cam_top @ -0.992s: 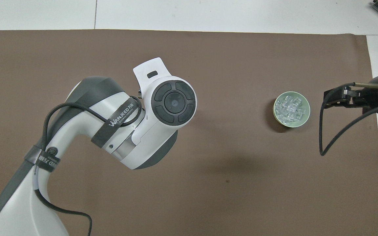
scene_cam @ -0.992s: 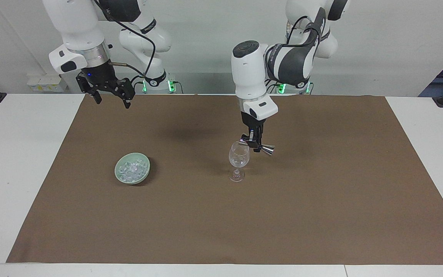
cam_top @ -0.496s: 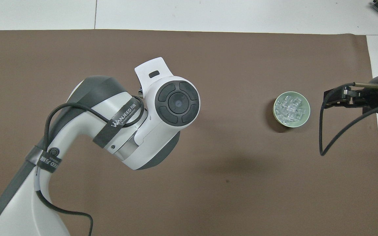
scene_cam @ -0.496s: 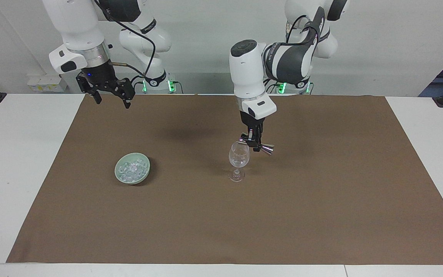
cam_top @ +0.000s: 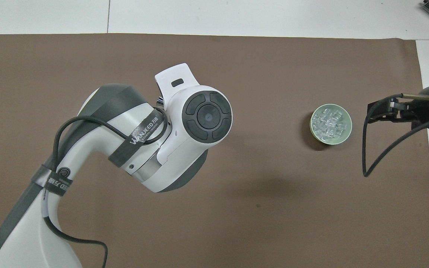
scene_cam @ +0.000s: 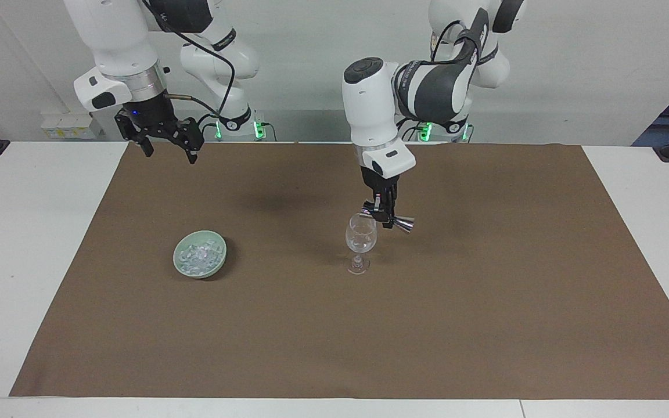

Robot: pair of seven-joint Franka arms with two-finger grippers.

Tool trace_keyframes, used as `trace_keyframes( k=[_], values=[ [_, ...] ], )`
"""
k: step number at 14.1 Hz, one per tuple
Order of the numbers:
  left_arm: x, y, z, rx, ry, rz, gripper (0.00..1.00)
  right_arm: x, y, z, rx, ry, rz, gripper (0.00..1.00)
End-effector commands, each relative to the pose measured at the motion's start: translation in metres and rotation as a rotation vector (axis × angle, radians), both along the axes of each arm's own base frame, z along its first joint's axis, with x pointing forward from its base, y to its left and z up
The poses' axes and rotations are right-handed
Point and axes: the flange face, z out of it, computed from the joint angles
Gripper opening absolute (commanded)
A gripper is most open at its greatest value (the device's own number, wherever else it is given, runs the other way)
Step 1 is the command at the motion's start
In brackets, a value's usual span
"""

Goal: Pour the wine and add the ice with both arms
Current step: 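Hold the bottle tipped above the wine glass with the left gripper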

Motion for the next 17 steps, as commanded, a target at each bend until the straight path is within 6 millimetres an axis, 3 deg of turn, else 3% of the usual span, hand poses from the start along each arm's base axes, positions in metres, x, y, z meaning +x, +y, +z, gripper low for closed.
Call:
trace_keyframes(
  k=[1,17],
  values=[
    [0.0005,-0.0054,0.0054,0.036,-0.015,0.008,0.00,-0.0067,-0.0033,0.0004,0.017,0.007,0.015,1.00],
    [0.0044,-0.0064,0.0092,0.049,-0.016,0.014,0.00,-0.0065,-0.0033,0.0005,0.017,0.005,0.015,1.00]
  ],
)
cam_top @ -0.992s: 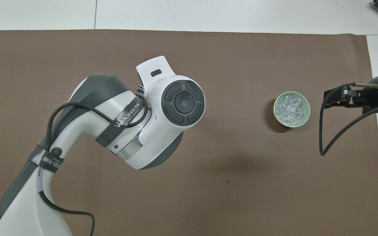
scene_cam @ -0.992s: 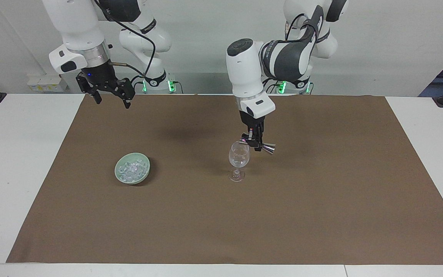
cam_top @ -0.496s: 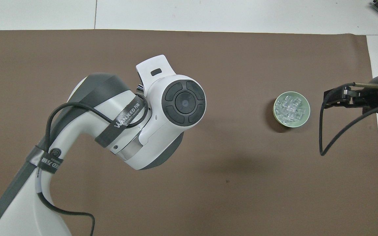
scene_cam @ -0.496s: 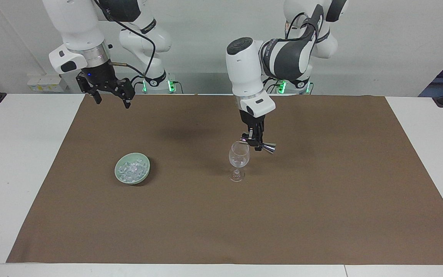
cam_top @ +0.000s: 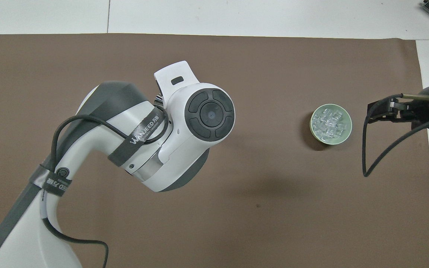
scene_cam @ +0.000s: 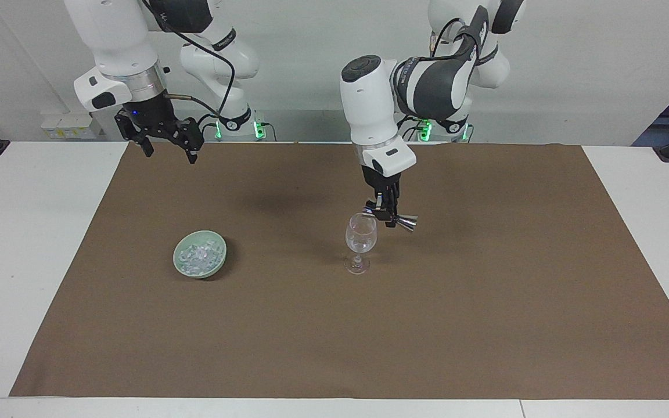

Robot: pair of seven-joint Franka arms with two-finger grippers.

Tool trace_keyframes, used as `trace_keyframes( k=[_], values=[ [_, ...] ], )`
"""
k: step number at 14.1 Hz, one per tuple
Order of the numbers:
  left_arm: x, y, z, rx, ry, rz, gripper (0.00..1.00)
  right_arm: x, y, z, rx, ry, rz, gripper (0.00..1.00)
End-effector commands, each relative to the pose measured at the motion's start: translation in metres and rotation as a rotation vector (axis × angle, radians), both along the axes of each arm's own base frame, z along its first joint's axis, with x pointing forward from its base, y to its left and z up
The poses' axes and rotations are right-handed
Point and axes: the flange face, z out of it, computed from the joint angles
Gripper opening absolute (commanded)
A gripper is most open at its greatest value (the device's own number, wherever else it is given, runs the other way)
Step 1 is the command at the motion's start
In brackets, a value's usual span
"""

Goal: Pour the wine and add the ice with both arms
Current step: 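Hold the bottle tipped above the wine glass with the left gripper, then tilt the bottle upright and move it away from the glass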

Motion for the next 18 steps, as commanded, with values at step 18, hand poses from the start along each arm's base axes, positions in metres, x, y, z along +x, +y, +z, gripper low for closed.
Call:
trace_keyframes(
  k=[18],
  values=[
    [0.002,-0.005,0.038,-0.035,0.025,-0.041,0.00,-0.006,-0.012,0.000,0.017,0.005,0.005,1.00]
  ],
)
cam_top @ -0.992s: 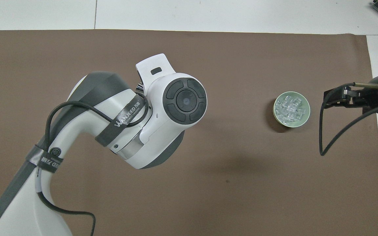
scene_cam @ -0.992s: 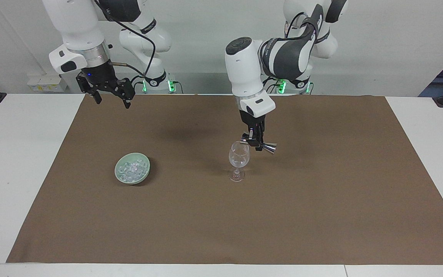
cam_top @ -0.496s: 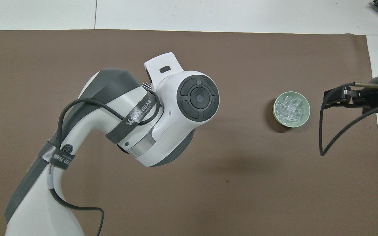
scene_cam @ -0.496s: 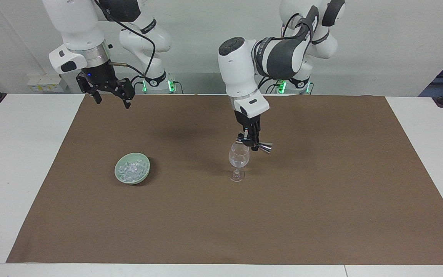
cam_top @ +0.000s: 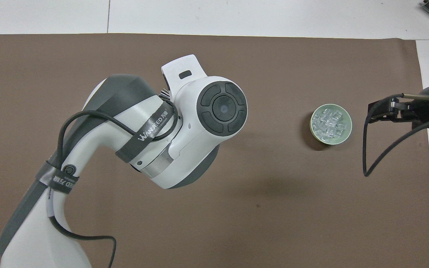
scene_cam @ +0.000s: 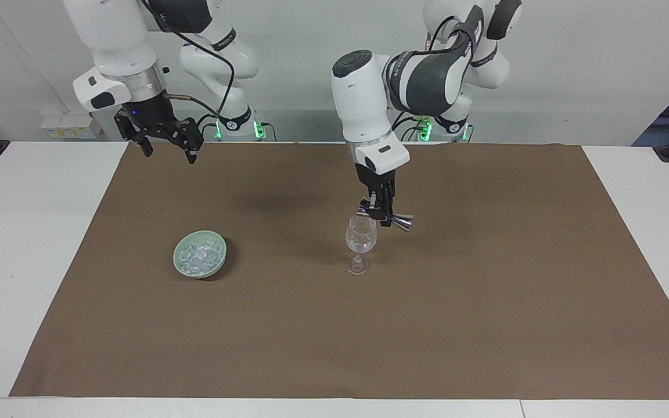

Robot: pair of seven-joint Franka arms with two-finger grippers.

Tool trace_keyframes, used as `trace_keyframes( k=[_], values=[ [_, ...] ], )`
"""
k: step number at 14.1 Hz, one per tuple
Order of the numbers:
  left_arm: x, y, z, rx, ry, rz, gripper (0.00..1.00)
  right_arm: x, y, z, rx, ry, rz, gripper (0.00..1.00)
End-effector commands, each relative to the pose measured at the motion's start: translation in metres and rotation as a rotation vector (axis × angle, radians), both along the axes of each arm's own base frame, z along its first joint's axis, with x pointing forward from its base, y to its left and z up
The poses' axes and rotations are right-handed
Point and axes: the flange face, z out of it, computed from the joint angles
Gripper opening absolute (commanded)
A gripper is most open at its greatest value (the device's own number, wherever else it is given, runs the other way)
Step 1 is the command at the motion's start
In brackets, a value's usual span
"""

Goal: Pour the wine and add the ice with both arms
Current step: 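Tilt the bottle upright and move it away from the glass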

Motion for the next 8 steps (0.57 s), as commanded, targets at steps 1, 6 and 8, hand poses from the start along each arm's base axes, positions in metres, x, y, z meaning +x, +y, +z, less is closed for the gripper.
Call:
trace_keyframes(
  k=[1,6,8],
  values=[
    [0.001,0.017,0.022,-0.072,0.055,-0.005,0.00,-0.006,-0.008,-0.001,0.018,0.007,0.013,1.00],
    [0.015,0.054,0.040,-0.243,0.125,0.063,0.00,-0.003,-0.007,-0.002,0.024,-0.021,0.016,1.00],
    [0.029,0.082,0.042,-0.342,0.160,0.116,0.00,-0.003,-0.007,-0.006,0.022,-0.039,0.026,1.00]
  ],
)
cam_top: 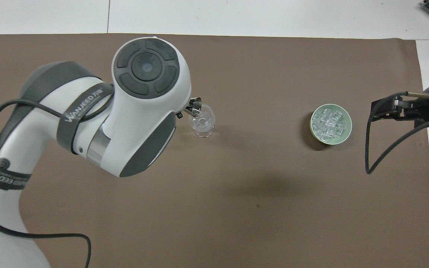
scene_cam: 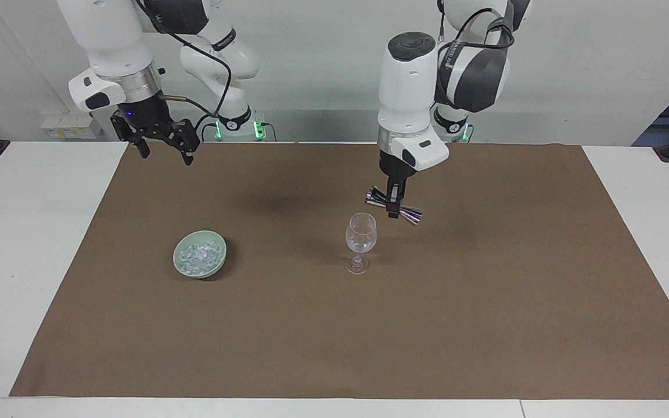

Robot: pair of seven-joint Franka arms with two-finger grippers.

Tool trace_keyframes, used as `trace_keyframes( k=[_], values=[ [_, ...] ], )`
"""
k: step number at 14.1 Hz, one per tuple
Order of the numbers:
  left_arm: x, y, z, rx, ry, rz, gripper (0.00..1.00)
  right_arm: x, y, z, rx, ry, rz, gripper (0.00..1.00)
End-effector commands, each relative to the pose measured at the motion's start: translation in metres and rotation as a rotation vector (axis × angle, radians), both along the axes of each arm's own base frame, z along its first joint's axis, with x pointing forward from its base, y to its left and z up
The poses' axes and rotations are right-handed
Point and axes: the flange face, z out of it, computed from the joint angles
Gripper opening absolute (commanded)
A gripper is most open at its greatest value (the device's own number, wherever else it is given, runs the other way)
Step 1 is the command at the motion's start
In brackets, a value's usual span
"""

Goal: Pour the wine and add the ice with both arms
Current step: 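Tilt the bottle upright and move it away from the glass, then carry the bottle aside with the left gripper while the right gripper reaches the tin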

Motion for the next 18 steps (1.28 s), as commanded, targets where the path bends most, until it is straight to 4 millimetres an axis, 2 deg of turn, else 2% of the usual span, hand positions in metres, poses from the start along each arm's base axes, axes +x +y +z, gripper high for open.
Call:
trace_keyframes(
  k=[1,2,6,8,10,14,16,18],
  values=[
    [0.010,0.036,0.009,-0.145,0.037,0.035,0.00,-0.006,-0.004,-0.006,0.017,-0.031,0.049,1.00],
    [0.018,0.055,0.009,-0.208,0.046,0.042,0.00,-0.005,-0.004,-0.009,0.016,-0.029,0.060,1.00],
    [0.029,0.096,0.005,-0.332,0.084,0.073,0.00,-0.001,-0.004,-0.034,0.016,-0.024,0.076,1.00],
    [0.037,0.123,-0.001,-0.411,0.099,0.068,0.00,0.002,-0.004,-0.056,0.016,-0.024,0.083,1.00],
    [0.036,0.157,-0.009,-0.487,0.114,0.050,0.00,0.004,-0.004,-0.077,0.017,-0.029,0.084,1.00],
    [0.034,0.202,-0.017,-0.584,0.109,0.087,0.00,0.008,-0.004,-0.135,0.021,-0.031,0.088,1.00],
    [0.028,0.222,-0.029,-0.640,0.120,0.102,0.00,0.010,-0.005,-0.156,0.022,-0.024,0.106,1.00],
    [0.024,0.260,-0.039,-0.683,0.114,0.126,0.00,0.014,-0.006,-0.169,0.026,-0.017,0.112,1.00]
  ],
)
